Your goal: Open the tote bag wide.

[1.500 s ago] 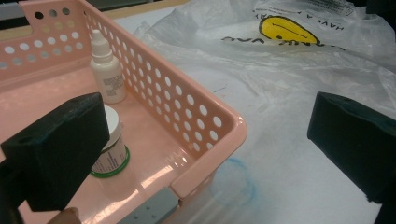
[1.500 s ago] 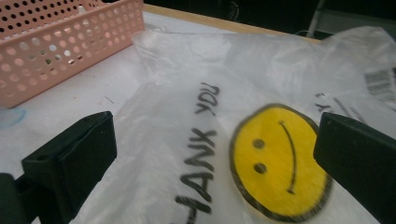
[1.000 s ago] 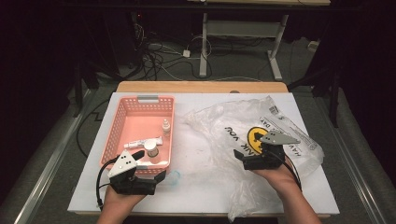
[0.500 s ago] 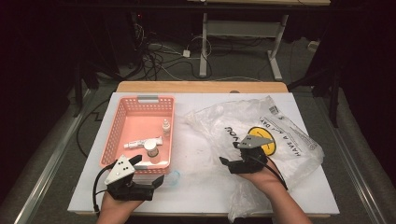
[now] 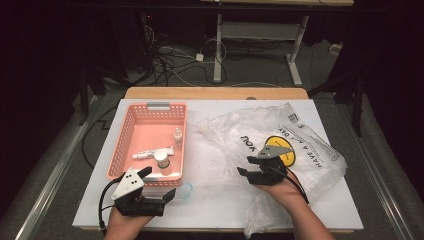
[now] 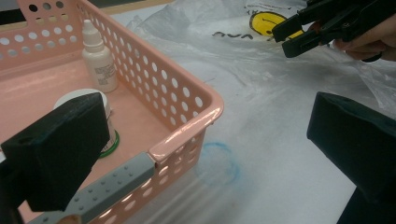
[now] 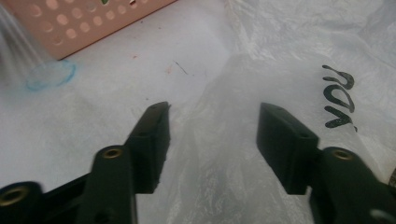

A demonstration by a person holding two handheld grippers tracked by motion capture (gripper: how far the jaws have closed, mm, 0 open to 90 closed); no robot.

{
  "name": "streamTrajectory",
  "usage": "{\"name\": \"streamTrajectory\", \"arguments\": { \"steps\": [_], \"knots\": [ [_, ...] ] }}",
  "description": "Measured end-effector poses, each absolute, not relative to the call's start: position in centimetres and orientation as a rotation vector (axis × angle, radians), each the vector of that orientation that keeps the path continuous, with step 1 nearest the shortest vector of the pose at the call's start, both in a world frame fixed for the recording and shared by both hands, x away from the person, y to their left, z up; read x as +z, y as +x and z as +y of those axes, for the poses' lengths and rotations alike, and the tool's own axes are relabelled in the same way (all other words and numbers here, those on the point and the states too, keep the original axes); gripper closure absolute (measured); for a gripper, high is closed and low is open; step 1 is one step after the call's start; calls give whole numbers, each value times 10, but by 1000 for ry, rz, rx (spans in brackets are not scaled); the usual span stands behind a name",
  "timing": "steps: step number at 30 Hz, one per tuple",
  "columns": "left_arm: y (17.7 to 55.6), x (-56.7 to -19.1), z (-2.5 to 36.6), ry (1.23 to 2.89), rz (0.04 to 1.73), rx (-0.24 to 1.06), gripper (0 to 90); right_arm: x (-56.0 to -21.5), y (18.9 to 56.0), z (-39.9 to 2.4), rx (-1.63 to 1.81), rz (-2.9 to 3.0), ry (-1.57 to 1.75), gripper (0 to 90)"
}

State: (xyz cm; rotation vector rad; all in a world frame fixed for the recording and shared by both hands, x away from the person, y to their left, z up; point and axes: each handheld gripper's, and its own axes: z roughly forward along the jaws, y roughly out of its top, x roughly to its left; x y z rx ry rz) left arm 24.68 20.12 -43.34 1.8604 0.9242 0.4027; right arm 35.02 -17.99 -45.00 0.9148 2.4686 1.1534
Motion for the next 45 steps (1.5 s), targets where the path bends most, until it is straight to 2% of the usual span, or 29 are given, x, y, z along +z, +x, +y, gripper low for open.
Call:
{"name": "streamTrajectory", "arguments": {
  "steps": [2, 4, 5, 6, 7, 8, 14, 17, 18, 19, 23, 28, 32, 40, 45],
  "knots": [
    [248, -434, 201, 1861, 926, 397, 0, -446, 346, -180, 1155, 2443, 875, 639],
    [248, -434, 202, 1858, 930, 393, 0, -444, 346, -180, 1163, 2433, 874, 639],
    [248, -434, 201, 1856, 929, 395, 0, -442, 346, -180, 1183, 2443, 883, 574],
    [248, -434, 201, 1855, 928, 396, 0, -442, 346, -180, 1183, 2443, 883, 574],
    [248, -434, 201, 1857, 926, 395, 0, -444, 348, -179, 1180, 2458, 898, 512],
    [247, -434, 201, 1857, 926, 395, 0, -452, 353, -175, 1124, 2505, 928, 357],
    [248, -437, 201, 1860, 943, 388, 0, -473, 358, -163, 1008, 2577, 927, 287],
    [249, -437, 200, 1858, 941, 383, 0, -480, 359, -160, 965, 2589, 918, 368],
    [249, -437, 200, 1861, 939, 383, 0, -480, 358, -160, 975, 2573, 917, 463],
    [249, -437, 200, 1863, 937, 385, 0, -480, 358, -160, 975, 2573, 917, 463],
    [249, -438, 200, 1864, 938, 378, 0, -479, 360, -164, 1007, 2572, 950, 563],
    [250, -438, 200, 1863, 937, 375, 0, -474, 361, -172, 1080, 2546, 977, 592],
    [250, -438, 199, 1868, 936, 372, 0, -472, 362, -176, 1091, 2535, 995, 693],
    [251, -438, 202, 1861, 948, 372, 0, -477, 363, -181, 1070, 2542, 1003, 757],
    [251, -438, 204, 1856, 951, 374, 0, -477, 362, -182, 1073, 2524, 998, 851]
  ]
}}
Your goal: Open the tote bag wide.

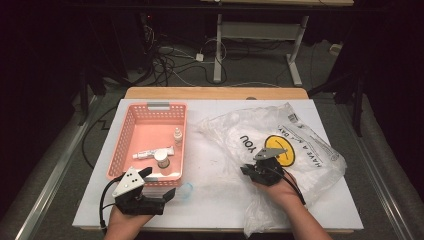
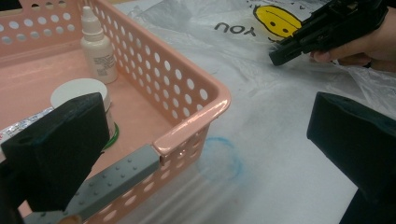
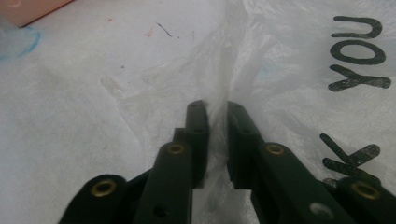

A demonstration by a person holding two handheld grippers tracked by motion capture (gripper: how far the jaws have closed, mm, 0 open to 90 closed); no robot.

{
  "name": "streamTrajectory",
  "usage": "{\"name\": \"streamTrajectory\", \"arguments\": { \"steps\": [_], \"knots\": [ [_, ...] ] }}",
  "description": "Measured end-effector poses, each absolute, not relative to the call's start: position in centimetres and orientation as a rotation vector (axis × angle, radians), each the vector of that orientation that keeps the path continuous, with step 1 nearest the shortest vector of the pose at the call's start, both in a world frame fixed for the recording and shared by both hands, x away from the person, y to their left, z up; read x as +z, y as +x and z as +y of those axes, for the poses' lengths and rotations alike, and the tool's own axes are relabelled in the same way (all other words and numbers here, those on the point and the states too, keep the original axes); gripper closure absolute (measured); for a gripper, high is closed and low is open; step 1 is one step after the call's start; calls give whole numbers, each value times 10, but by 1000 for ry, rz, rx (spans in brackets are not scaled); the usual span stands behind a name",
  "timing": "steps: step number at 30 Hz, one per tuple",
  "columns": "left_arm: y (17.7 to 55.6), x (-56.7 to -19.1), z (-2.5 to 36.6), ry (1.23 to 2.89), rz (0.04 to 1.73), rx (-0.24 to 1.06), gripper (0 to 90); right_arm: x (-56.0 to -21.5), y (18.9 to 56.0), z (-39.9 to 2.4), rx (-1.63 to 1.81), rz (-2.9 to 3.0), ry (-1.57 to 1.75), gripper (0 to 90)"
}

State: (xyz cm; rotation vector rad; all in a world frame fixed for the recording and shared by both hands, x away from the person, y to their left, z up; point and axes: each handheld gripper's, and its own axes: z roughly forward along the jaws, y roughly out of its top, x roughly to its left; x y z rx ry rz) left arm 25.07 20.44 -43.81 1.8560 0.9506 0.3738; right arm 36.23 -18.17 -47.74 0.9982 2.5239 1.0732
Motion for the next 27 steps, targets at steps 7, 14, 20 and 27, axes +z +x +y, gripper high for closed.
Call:
{"name": "streamTrajectory", "arguments": {
  "steps": [7, 14, 20, 27],
  "knots": [
    [252, -439, 206, 1849, 961, 371, 0, -475, 362, -186, 1090, 2469, 1015, 900],
    [252, -439, 208, 1846, 964, 369, 0, -471, 361, -192, 1147, 2432, 1027, 900],
    [253, -439, 207, 1851, 962, 369, 0, -468, 359, -194, 1170, 2406, 1022, 900],
    [253, -439, 207, 1851, 962, 369, 0, -459, 357, -197, 1222, 2356, 993, 900]
  ]
}}
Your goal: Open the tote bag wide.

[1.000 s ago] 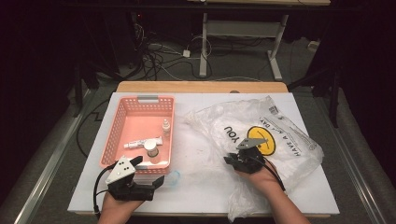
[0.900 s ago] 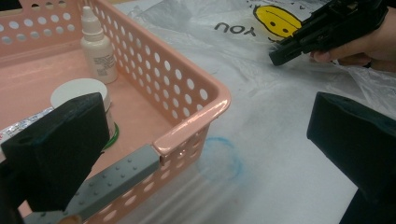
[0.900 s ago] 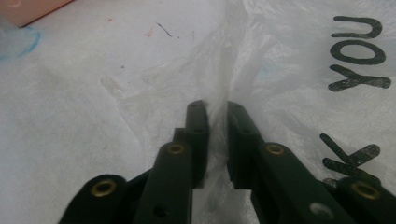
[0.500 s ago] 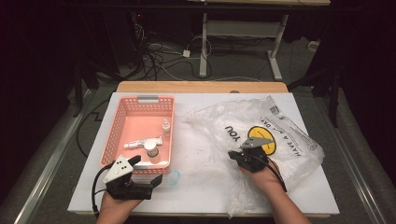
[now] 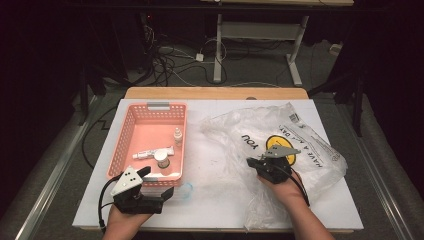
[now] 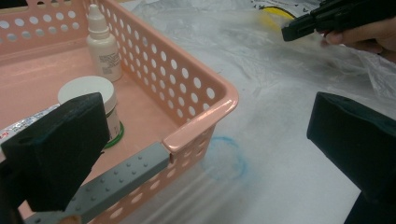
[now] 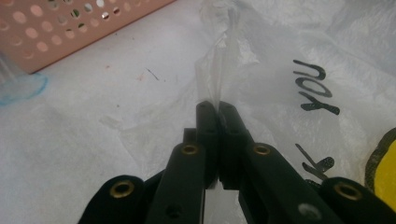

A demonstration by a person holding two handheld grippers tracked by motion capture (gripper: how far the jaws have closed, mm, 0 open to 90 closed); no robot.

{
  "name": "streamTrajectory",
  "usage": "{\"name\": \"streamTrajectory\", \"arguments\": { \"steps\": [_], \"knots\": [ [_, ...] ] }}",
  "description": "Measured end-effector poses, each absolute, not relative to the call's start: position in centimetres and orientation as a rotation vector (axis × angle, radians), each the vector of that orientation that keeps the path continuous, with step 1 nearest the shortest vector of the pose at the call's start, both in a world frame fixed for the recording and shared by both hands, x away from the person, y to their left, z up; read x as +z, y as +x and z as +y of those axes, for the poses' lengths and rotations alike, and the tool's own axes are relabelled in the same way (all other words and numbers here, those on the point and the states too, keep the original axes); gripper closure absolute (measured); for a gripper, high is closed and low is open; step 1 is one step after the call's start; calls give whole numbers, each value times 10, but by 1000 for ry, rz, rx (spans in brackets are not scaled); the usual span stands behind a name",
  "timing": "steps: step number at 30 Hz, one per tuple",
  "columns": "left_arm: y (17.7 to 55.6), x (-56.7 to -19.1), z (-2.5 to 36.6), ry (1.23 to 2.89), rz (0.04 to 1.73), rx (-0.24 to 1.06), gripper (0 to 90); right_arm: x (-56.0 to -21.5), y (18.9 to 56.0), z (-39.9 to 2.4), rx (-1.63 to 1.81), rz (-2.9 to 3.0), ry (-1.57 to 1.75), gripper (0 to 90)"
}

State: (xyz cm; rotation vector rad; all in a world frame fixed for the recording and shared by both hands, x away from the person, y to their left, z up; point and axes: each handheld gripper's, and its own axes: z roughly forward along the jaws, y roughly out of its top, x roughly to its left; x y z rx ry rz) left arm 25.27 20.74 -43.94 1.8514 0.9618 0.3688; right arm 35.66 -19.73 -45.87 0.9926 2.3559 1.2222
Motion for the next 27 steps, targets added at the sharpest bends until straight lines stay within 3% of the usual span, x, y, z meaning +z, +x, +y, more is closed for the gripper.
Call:
{"name": "streamTrajectory", "arguments": {
  "steps": [27],
  "knots": [
    [254, -440, 208, 1850, 961, 365, 0, -402, 343, -227, 1451, 2019, 918, 900]
  ]
}}
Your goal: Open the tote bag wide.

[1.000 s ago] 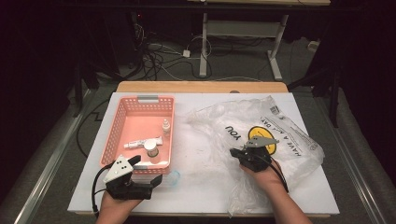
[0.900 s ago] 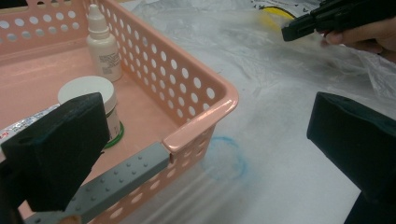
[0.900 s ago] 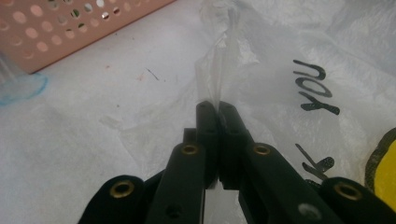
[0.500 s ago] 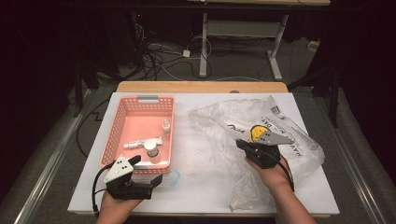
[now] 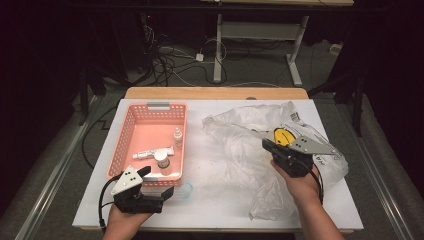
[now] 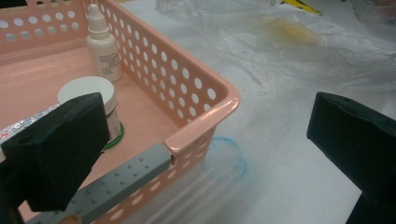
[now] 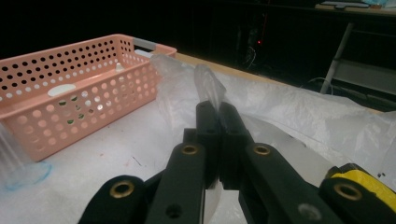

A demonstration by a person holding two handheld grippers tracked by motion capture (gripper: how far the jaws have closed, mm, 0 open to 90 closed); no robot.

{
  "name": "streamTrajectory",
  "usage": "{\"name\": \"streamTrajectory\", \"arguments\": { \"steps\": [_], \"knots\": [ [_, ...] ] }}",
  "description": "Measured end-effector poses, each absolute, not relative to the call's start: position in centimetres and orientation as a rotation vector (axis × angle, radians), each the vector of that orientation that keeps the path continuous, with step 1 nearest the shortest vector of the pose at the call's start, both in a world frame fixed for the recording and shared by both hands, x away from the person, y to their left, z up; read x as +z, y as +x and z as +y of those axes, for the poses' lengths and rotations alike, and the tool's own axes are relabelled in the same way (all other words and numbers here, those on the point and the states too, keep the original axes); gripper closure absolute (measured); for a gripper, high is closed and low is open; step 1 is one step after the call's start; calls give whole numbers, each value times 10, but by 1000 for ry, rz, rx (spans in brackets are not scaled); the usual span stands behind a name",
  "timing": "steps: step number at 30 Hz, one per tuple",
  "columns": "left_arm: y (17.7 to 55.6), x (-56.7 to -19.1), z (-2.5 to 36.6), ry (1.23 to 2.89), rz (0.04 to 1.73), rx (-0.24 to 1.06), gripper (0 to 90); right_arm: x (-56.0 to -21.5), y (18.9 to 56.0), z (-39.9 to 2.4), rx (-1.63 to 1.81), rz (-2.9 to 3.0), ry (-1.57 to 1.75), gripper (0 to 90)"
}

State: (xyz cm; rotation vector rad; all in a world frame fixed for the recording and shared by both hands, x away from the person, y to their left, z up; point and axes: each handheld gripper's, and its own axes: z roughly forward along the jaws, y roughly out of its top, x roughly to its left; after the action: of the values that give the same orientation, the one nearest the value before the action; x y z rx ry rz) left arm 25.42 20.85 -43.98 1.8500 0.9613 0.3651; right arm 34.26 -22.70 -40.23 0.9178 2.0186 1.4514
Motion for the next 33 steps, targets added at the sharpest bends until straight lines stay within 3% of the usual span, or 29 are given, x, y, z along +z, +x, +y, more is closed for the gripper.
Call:
{"name": "streamTrajectory", "arguments": {
  "steps": [8, 11, 15, 18, 19, 21, 24, 26, 27, 29, 33],
  "knots": [
    [256, -437, 215, 1819, 970, 336, 0, -402, 342, -226, 1459, 2032, 912, 900],
    [261, -428, 227, 1766, 1001, 305, 54, -402, 341, -225, 1460, 2041, 911, 900],
    [277, -416, 245, 1738, 1027, 290, 276, -403, 342, -224, 1458, 2052, 907, 900],
    [298, -410, 257, 1736, 1081, 282, 327, -403, 343, -222, 1458, 2059, 898, 900],
    [302, -408, 259, 1742, 1098, 290, 422, -403, 342, -223, 1459, 2059, 904, 900],
    [317, -404, 260, 1787, 1150, 338, 439, -403, 342, -223, 1460, 2059, 903, 900],
    [336, -402, 261, 1825, 1199, 320, 557, -403, 342, -224, 1466, 2055, 905, 900],
    [347, -402, 259, 1872, 1236, 331, 699, -403, 343, -225, 1468, 2056, 905, 900],
    [354, -403, 257, 1900, 1257, 328, 699, -403, 343, -225, 1468, 2056, 905, 900],
    [367, -406, 255, 1958, 1276, 295, 824, -403, 343, -225, 1469, 2055, 904, 900],
    [391, -414, 254, 2068, 1391, 322, 878, -403, 342, -225, 1472, 2055, 903, 900]
  ]
}}
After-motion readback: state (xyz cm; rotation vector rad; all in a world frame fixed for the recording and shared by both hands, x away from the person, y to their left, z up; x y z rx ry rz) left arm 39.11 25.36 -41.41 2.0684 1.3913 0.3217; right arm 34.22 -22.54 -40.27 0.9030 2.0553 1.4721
